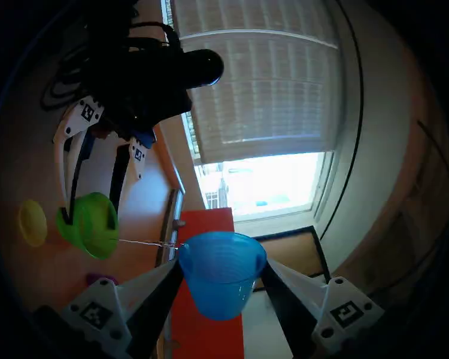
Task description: Pour water
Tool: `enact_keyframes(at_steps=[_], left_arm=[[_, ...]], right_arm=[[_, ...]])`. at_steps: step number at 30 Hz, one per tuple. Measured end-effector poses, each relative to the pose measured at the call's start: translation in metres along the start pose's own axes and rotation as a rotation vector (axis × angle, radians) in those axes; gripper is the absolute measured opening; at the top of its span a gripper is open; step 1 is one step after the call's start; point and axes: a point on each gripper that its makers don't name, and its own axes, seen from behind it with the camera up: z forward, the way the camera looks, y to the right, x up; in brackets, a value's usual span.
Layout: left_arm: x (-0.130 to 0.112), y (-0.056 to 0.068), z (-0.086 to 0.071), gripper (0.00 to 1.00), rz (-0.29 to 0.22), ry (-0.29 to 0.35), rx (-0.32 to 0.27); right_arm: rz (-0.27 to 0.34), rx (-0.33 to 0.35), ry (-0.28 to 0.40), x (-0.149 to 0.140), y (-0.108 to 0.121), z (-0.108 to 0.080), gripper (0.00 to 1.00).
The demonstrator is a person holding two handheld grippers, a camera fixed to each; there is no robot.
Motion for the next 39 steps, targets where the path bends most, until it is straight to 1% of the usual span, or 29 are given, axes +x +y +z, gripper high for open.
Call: enact_keyframes(at_steps=[24, 33, 39], left_arm=[[0.0020, 0.0018, -0.0011, 0.87, 0.024, 0.010, 0.003], [0.0011, 0.0018, -0.0010, 0.87, 0.051, 0.012, 0.010], [0.0018, 0.0020, -0.0015, 0.87, 0.057, 0.014, 0.011]], right_arm=[[-0.046, -0.014, 0.000, 0.0038, 0.0020, 0.0003, 0.90], [-0.066, -0.016, -0.001, 0.0047, 0.0033, -0.0006, 0.90], [-0.080, -0.014, -0.003, 0.0056, 0.0034, 0.0001, 0.90]])
